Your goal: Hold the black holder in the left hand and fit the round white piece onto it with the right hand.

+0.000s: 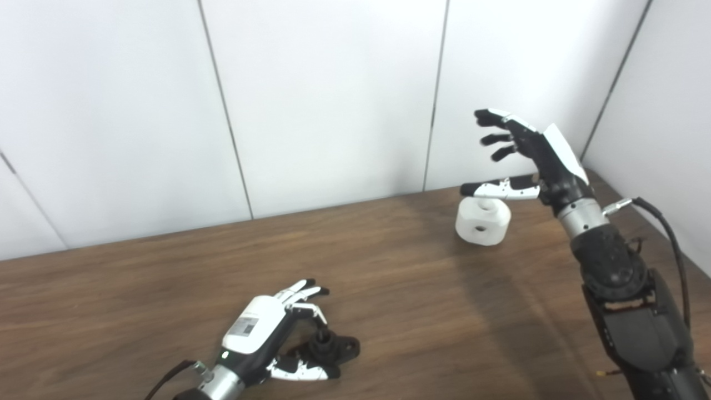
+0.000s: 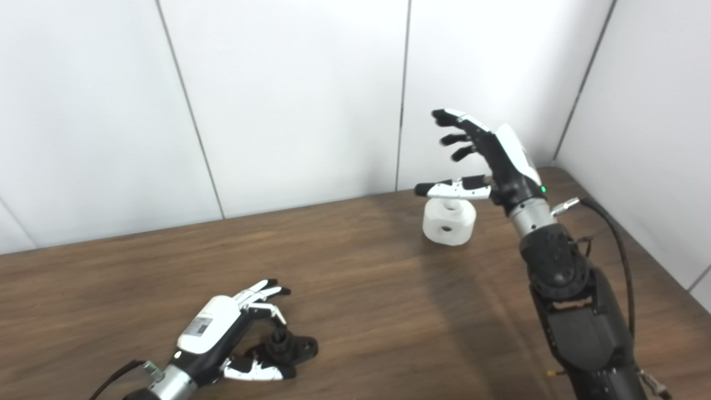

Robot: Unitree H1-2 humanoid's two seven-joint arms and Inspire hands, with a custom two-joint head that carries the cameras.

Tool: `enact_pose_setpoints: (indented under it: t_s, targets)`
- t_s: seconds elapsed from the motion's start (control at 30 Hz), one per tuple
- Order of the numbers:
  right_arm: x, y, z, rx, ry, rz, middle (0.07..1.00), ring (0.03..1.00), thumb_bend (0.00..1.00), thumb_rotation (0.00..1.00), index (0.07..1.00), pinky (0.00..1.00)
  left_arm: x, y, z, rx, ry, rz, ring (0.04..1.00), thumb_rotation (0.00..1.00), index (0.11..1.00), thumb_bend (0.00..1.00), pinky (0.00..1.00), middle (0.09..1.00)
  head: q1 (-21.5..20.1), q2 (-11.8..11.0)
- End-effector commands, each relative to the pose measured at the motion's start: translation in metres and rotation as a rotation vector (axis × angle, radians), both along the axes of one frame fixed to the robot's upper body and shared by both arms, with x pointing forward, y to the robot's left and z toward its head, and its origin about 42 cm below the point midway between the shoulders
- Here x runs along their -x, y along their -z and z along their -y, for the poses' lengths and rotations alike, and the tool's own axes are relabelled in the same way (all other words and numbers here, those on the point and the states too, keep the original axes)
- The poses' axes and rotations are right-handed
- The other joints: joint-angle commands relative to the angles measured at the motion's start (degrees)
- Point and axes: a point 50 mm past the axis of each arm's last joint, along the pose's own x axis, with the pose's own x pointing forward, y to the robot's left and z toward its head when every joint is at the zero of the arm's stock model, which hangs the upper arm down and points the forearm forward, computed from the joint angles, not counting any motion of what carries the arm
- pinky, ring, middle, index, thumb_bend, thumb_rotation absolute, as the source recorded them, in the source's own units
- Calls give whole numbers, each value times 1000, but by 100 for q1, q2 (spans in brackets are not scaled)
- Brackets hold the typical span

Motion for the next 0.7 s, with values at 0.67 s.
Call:
enact_pose_setpoints:
  t_s: [0.67]
  targets:
    - [-45, 44, 46, -2, 2, -488, 1000, 973, 975, 370, 980, 823, 39, 51, -40, -118, -20, -154, 908, 54, 481, 524, 816, 843, -105, -44]
